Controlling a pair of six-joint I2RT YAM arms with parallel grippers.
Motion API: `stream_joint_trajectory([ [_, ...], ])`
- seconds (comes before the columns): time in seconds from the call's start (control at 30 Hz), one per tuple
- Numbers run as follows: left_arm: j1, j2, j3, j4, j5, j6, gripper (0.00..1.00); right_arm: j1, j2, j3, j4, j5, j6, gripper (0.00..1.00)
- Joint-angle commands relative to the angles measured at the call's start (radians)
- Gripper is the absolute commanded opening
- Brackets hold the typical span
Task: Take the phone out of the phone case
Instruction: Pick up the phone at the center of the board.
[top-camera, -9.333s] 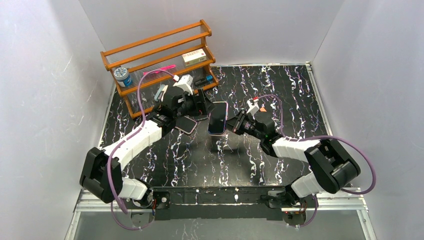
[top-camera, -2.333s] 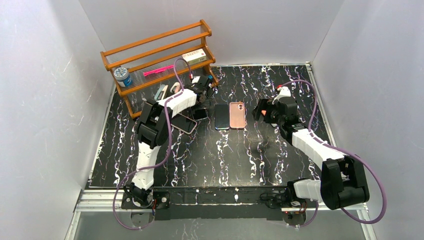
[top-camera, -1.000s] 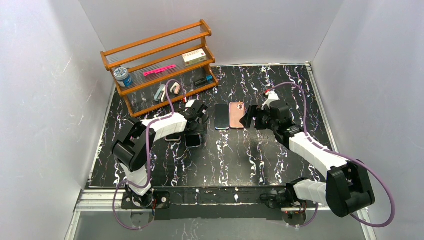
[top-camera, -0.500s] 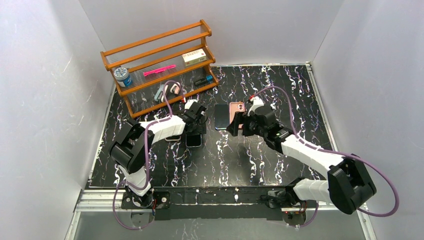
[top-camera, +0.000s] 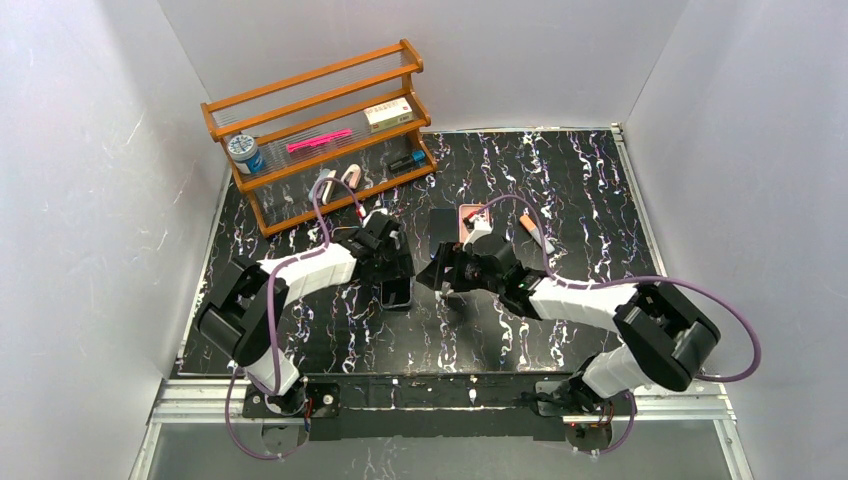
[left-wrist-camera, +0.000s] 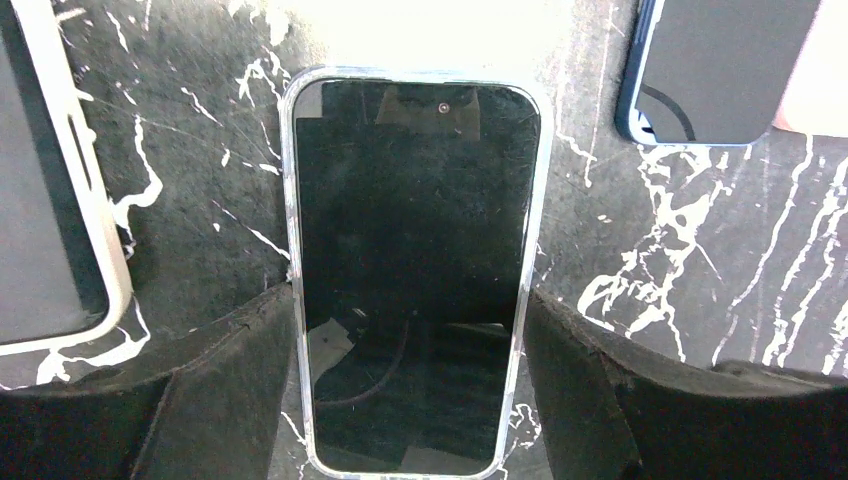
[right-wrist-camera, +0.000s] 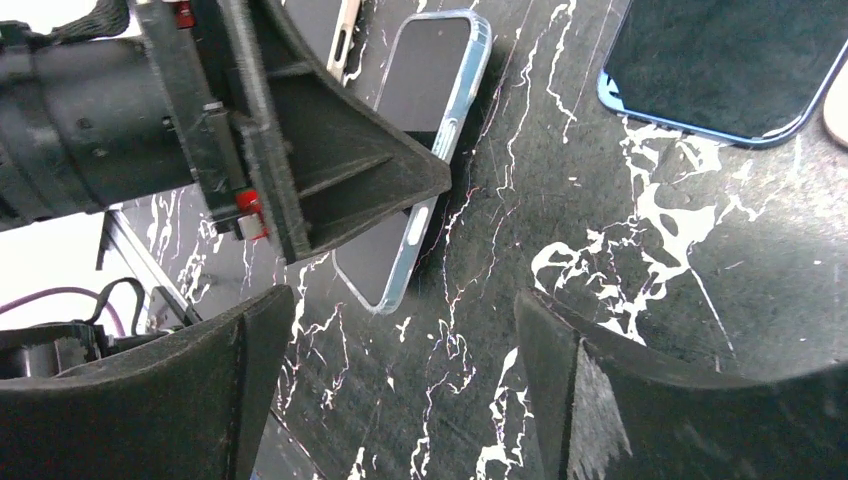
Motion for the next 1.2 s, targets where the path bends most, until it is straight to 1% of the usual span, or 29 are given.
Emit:
stream_joint_trajectory([
  [0.0,-0.002,-0.086,-0.043,0.058,0.056,-0.075,0.0,0.014,0.051,-0.035,0.159,0.019,0.079,0.86],
  [0.17,-0.002,-0.148,-0.107,0.13,0.067,-0.134,0.0,0.03,0.115,-0.059,0.238,-0.018,0.115,0.76],
  [0.33,-0.003,-0.162,-0.133,0.172,0.083,-0.162,0.0,0.055,0.18,-0.057,0.309,-0.05,0.129,0.72],
  [0.5,-0.003,-0.179,-0.153,0.218,0.112,-0.181,0.0,0.063,0.251,-0.008,0.326,-0.074,0.135,0.69],
  [0.6,-0.003,-0.197,-0.164,0.227,0.113,-0.179,0.0,0.065,0.275,-0.005,0.357,-0.084,0.139,0.66],
  [0.67,-0.003,-0.213,-0.168,0.234,0.113,-0.178,0.0,0.065,0.282,-0.006,0.38,-0.092,0.139,0.61],
  [0.73,-0.003,-0.229,-0.171,0.245,0.148,-0.158,0.0,0.065,0.286,0.003,0.394,-0.108,0.136,0.56],
  [0.8,-0.003,-0.25,-0.186,0.265,0.16,-0.14,0.0,0.065,0.292,0.006,0.424,-0.143,0.13,0.47],
  [0.87,0.0,-0.277,-0.211,0.296,0.16,-0.132,0.01,0.064,0.291,0.0,0.457,-0.167,0.135,0.34],
  [0.97,0.02,-0.314,-0.215,0.298,0.171,-0.104,0.1,0.059,0.265,-0.033,0.505,-0.171,0.145,0.17],
  [1.03,0.03,-0.338,-0.215,0.294,0.176,-0.09,0.23,0.053,0.24,-0.042,0.506,-0.176,0.127,0.07],
  [1.1,0.042,-0.371,-0.226,0.308,0.186,-0.087,0.42,0.041,0.207,-0.051,0.501,-0.194,0.122,0.02],
  [1.17,0.055,-0.395,-0.244,0.351,0.219,-0.073,0.68,0.018,0.176,-0.063,0.506,-0.219,0.122,0.01],
])
